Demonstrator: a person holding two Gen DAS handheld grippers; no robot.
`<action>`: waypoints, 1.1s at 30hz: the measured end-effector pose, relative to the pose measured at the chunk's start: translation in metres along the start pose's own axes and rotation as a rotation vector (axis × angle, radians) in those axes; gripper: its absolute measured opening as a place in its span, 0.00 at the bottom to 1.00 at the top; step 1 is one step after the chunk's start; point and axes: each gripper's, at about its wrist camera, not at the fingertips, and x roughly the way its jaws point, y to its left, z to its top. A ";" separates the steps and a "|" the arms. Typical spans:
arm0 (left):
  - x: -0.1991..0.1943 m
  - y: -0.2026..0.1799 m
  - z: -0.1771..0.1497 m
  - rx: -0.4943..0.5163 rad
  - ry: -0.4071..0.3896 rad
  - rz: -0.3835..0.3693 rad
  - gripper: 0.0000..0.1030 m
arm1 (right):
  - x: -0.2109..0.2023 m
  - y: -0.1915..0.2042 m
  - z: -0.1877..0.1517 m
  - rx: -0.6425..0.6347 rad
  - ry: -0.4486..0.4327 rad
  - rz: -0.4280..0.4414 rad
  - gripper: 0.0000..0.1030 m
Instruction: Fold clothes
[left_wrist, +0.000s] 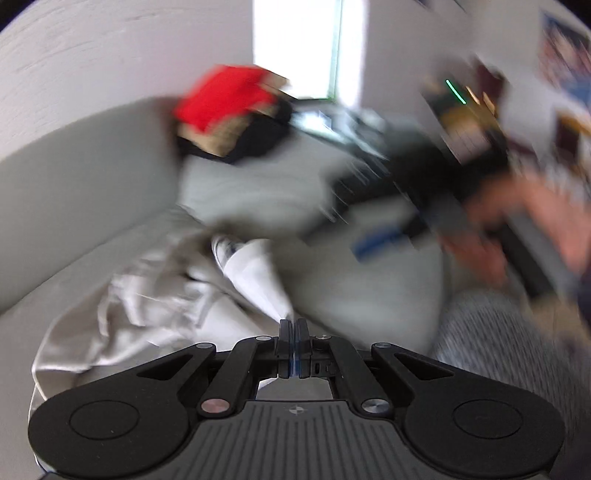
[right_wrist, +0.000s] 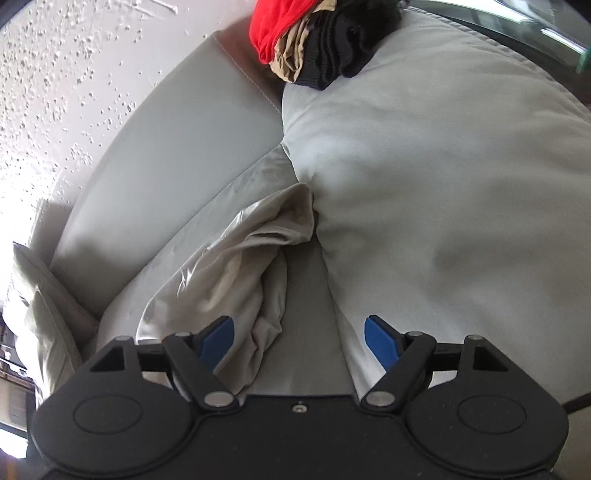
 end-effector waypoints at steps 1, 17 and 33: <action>0.003 -0.010 -0.008 0.037 0.039 0.001 0.00 | -0.006 -0.001 -0.003 0.004 0.001 -0.002 0.76; 0.008 0.085 -0.118 -1.198 -0.027 -0.109 0.39 | -0.052 -0.005 -0.049 -0.006 0.015 0.034 0.84; 0.030 0.095 -0.107 -1.227 0.002 0.059 0.01 | -0.024 -0.002 -0.051 -0.049 0.018 -0.004 0.85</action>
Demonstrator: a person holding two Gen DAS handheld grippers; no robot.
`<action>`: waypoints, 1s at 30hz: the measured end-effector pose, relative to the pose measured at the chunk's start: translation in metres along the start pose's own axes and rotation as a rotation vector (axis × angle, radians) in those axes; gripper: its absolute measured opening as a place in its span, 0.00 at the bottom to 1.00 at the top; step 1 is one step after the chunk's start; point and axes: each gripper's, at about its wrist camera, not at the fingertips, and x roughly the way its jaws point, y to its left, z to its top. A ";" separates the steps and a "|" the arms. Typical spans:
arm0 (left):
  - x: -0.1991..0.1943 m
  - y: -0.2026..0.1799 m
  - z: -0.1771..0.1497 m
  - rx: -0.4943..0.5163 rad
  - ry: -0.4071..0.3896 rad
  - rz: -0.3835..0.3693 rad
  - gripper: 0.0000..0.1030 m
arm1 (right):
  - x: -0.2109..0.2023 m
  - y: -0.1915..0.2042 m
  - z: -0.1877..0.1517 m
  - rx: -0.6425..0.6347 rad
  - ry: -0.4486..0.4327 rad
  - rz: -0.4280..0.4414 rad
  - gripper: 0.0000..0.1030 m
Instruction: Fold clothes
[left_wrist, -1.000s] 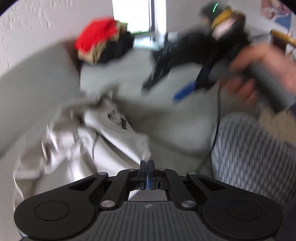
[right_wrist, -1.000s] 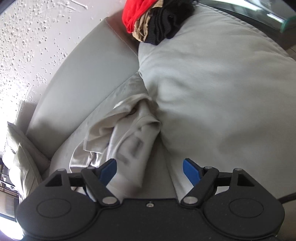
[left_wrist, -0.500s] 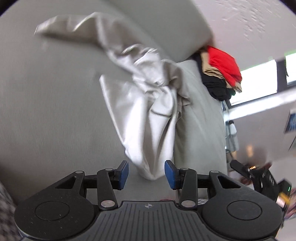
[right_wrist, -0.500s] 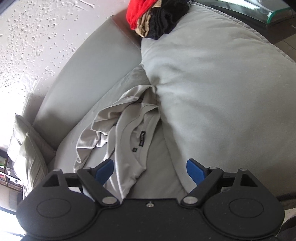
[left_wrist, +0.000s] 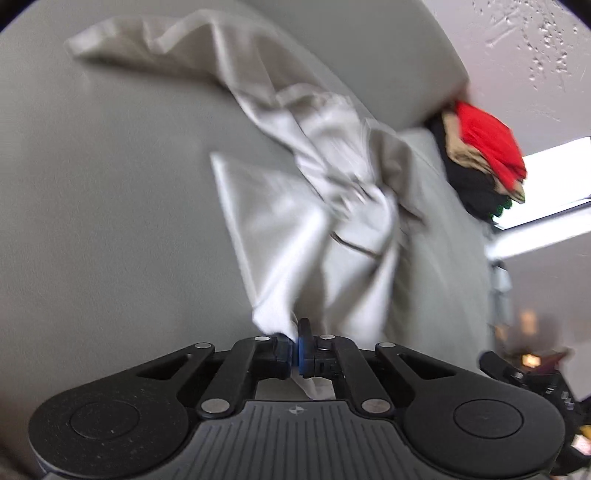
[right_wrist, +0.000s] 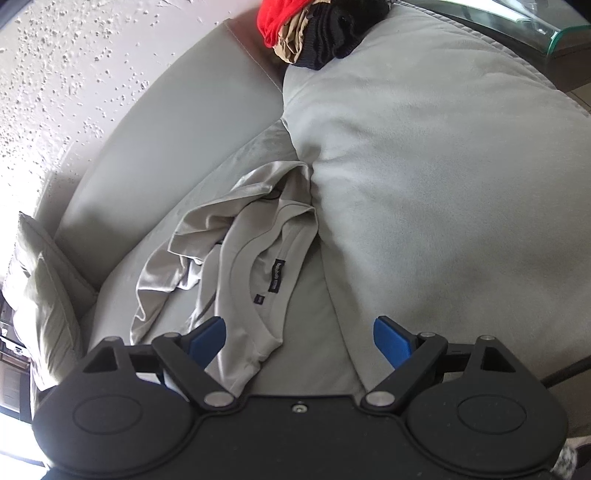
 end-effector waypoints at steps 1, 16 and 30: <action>-0.009 0.000 0.002 0.013 -0.024 0.021 0.01 | 0.002 -0.001 0.000 0.003 0.005 -0.002 0.85; -0.119 0.058 0.048 0.083 -0.229 0.230 0.07 | 0.043 0.015 -0.001 -0.023 0.052 0.029 0.83; -0.091 0.076 0.029 0.076 -0.174 0.202 0.36 | 0.116 0.035 0.011 -0.356 -0.027 -0.062 0.45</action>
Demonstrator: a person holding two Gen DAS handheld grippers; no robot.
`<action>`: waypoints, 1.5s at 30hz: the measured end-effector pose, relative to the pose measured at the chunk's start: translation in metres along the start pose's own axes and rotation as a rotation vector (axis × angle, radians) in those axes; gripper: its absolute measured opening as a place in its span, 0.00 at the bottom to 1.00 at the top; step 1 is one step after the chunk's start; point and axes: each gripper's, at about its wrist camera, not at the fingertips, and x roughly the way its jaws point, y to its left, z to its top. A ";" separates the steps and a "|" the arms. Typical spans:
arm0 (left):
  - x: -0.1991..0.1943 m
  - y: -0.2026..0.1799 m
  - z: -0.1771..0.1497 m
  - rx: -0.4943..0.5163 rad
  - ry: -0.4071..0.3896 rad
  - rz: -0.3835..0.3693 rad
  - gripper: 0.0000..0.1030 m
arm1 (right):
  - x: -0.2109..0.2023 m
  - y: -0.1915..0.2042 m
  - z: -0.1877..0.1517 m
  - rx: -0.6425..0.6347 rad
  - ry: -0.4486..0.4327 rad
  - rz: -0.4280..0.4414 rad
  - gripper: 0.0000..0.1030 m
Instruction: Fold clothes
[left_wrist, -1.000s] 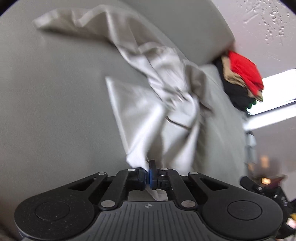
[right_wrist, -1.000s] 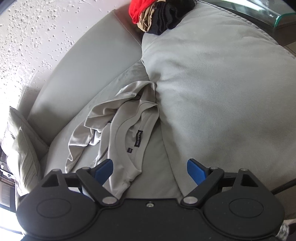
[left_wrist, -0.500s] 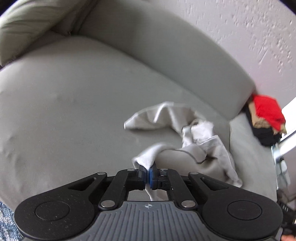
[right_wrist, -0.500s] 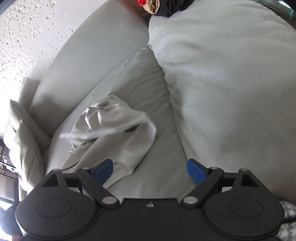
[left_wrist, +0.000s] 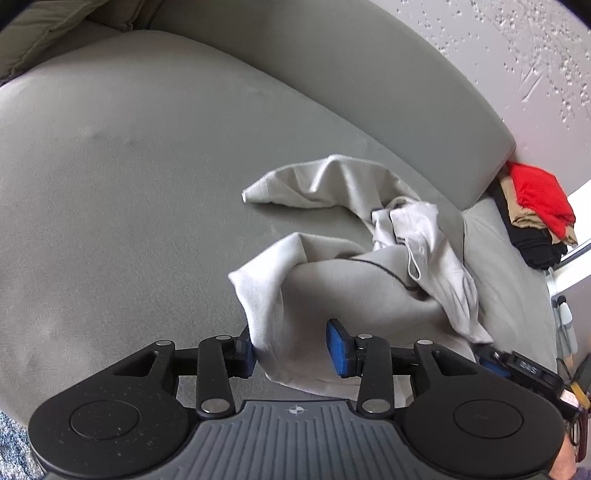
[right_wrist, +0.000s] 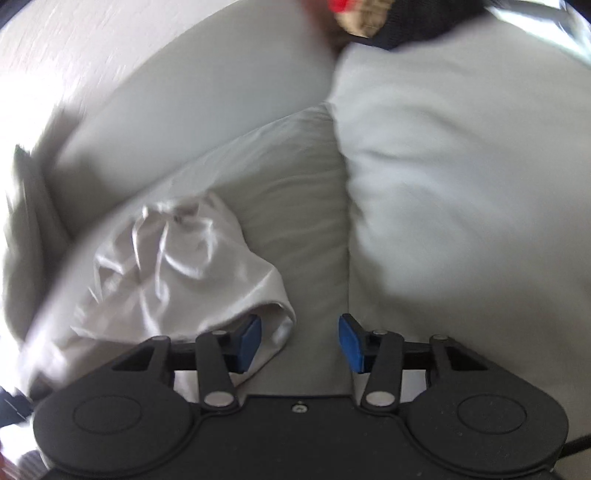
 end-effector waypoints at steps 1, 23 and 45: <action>0.001 0.000 0.000 0.003 0.003 0.001 0.36 | 0.003 0.006 0.001 -0.037 -0.013 -0.003 0.45; 0.001 0.013 -0.002 -0.063 0.025 -0.058 0.36 | -0.023 -0.052 0.012 0.544 -0.091 0.073 0.02; 0.008 0.002 -0.001 -0.002 0.089 -0.003 0.01 | 0.011 -0.069 0.005 0.488 0.067 0.171 0.02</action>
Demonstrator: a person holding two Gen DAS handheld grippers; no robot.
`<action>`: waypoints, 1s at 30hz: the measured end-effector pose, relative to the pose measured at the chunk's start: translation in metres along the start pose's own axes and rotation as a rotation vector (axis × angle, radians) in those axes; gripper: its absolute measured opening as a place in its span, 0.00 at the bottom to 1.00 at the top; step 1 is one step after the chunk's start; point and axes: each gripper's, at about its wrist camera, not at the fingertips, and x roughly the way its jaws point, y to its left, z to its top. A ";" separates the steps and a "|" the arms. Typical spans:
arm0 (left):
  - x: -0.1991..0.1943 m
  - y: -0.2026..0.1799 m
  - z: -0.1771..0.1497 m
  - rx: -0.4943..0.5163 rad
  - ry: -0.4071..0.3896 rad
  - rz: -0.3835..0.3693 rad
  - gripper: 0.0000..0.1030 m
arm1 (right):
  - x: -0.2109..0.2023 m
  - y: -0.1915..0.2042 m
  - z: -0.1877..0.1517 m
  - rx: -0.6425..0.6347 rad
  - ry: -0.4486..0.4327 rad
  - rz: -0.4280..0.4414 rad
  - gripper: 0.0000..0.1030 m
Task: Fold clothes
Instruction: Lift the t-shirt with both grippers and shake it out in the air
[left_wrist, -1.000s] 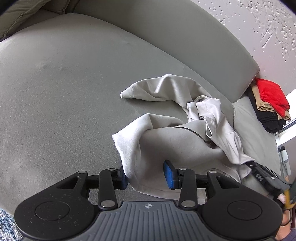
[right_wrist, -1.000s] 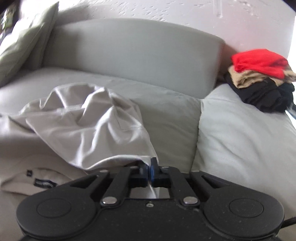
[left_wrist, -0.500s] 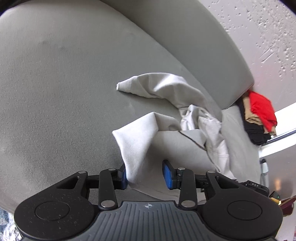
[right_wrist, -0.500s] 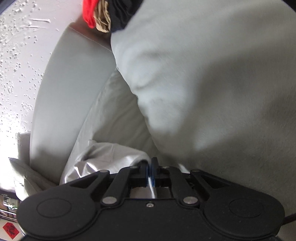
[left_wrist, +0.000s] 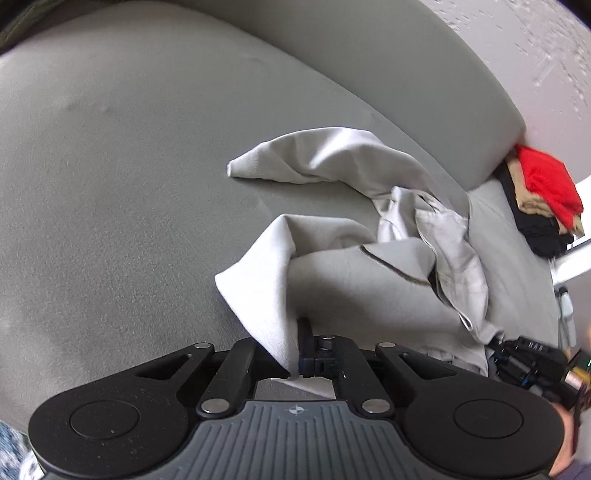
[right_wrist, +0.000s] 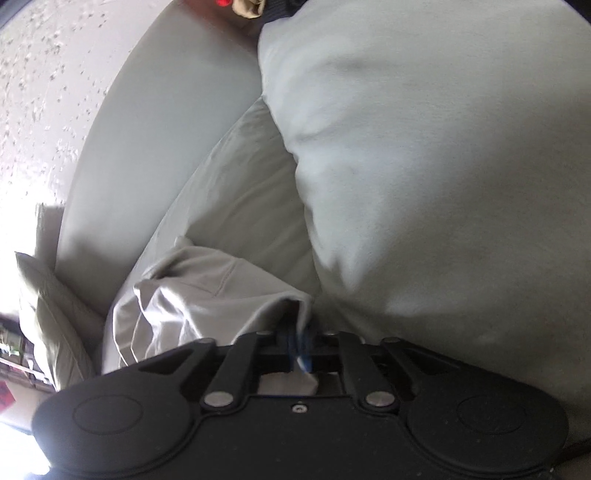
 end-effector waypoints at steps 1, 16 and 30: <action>-0.005 -0.003 -0.002 0.012 0.011 -0.014 0.01 | -0.006 0.002 -0.002 0.008 0.011 -0.010 0.02; -0.200 -0.040 0.053 -0.107 -0.243 -0.447 0.01 | -0.189 0.077 -0.002 0.280 -0.093 0.588 0.02; -0.382 -0.095 0.022 -0.009 -0.748 -0.652 0.01 | -0.371 0.137 -0.028 0.079 -0.470 0.778 0.02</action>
